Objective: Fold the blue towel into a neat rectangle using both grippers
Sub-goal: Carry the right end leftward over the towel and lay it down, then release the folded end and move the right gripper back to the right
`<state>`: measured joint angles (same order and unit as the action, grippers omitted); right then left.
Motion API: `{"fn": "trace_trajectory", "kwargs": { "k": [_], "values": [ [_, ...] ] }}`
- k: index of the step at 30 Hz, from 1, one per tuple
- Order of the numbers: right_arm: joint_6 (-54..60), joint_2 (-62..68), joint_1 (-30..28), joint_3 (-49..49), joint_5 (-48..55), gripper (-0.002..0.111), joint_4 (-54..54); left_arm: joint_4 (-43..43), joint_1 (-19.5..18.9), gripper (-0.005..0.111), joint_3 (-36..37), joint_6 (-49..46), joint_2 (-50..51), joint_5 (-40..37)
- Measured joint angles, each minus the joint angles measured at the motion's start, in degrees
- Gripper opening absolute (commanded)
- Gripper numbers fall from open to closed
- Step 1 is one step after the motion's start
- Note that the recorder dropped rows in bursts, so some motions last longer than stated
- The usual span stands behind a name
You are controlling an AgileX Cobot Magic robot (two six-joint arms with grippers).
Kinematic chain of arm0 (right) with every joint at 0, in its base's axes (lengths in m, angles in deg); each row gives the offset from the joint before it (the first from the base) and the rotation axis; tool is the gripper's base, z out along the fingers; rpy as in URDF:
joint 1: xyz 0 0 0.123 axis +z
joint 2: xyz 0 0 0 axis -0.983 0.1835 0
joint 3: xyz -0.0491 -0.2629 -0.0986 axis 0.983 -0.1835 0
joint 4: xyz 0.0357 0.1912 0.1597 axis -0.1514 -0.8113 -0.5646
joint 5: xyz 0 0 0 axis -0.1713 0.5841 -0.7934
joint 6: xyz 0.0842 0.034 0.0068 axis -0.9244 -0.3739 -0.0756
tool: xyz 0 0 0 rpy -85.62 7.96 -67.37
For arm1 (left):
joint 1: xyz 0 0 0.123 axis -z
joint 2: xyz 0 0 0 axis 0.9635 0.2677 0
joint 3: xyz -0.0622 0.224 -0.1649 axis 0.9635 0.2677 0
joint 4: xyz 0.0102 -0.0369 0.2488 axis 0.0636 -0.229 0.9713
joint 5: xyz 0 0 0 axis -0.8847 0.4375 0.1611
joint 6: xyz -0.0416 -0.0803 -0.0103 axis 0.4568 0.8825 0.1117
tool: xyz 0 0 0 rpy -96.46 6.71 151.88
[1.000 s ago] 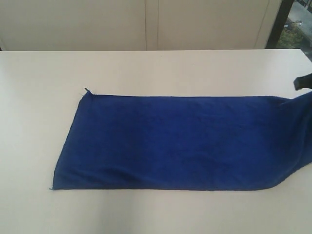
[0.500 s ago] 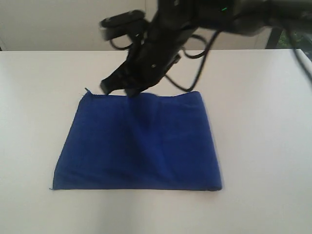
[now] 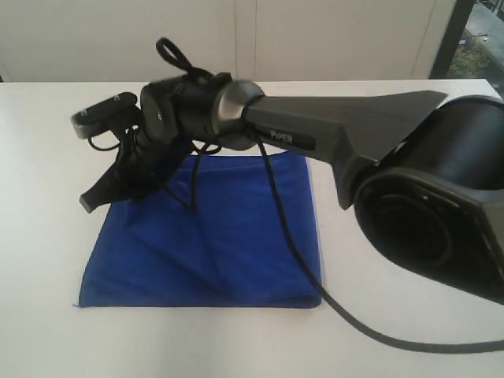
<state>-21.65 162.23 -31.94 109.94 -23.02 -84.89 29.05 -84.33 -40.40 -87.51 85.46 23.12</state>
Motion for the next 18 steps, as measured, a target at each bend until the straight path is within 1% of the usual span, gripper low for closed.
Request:
{"fn": "trace_trajectory", "kwargs": {
  "k": [1, 2, 5, 6, 8, 10, 13, 15, 18],
  "values": [
    [0.00, 0.72, 0.00, -0.11, -0.28, 0.012, -0.15, 0.00, 0.00, 0.000, 0.00, 0.00, 0.00, 0.00],
    [0.00, 1.08, 0.00, -0.11, -0.42, 0.019, -0.31, 0.00, 0.00, 0.000, 0.00, 0.00, 0.00, 0.00],
    [0.00, 0.97, 0.00, -0.11, -0.82, 0.047, -0.77, 0.00, 0.00, 0.000, 0.00, 0.00, 0.00, 0.00],
    [0.00, 0.69, 0.00, -0.11, -0.82, 0.055, -0.84, 0.00, 0.00, 0.000, 0.00, 0.00, 0.00, 0.00],
    [0.00, -0.35, 0.00, -0.11, -0.91, 0.063, -0.90, 0.00, 0.00, 0.000, 0.00, 0.00, 0.00, 0.00],
    [-0.41, -1.85, 0.00, -0.11, -0.43, 0.062, -0.98, 0.00, 0.00, 0.000, 0.00, 0.00, 0.00, 0.00],
    [-1.57, -4.98, -0.22, -0.11, 2.71, 0.056, -0.40, 0.00, 0.00, 0.000, 0.00, 0.00, 0.00, 0.00],
    [-1.90, -6.88, -1.14, -0.11, 6.43, 0.045, 0.69, 0.00, 0.00, 0.000, 0.00, 0.00, 0.00, 0.00],
    [-2.06, -7.97, -3.55, -0.01, 11.95, 0.020, 4.18, 0.00, 0.00, 0.000, 0.00, 0.10, 0.00, 0.00]
  ]
}}
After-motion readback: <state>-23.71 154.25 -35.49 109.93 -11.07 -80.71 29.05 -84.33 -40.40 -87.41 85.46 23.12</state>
